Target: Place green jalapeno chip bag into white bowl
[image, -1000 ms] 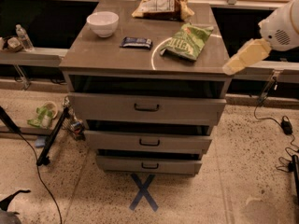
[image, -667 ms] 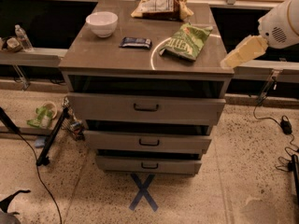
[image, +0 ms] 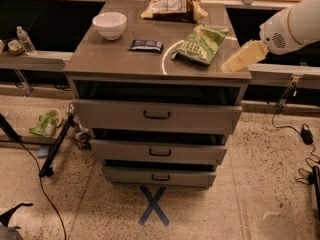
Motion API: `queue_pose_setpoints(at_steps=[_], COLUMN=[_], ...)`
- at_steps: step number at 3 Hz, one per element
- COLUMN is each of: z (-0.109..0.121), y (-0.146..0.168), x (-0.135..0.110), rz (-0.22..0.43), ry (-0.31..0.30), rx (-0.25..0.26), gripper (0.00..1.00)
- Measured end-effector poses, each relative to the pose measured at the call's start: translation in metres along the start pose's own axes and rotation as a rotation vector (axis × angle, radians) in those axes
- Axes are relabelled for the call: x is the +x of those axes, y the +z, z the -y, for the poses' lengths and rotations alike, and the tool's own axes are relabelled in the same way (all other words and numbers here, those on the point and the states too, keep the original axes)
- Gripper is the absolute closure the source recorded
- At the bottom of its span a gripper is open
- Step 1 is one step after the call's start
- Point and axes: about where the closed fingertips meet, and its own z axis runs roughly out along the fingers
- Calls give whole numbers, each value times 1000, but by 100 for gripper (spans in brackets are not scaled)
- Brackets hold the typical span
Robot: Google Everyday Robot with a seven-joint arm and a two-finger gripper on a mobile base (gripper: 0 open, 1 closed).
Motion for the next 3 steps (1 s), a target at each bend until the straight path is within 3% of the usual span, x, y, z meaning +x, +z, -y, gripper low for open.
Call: queue_pose_setpoints(at_steps=[1,2,3], z=[9,28,39], y=[50,102,131], x=[-6,-21,-37], rz=[40,77,93], ry=[58,118,143], rx=[-11,43,85], gripper=[0,0,0])
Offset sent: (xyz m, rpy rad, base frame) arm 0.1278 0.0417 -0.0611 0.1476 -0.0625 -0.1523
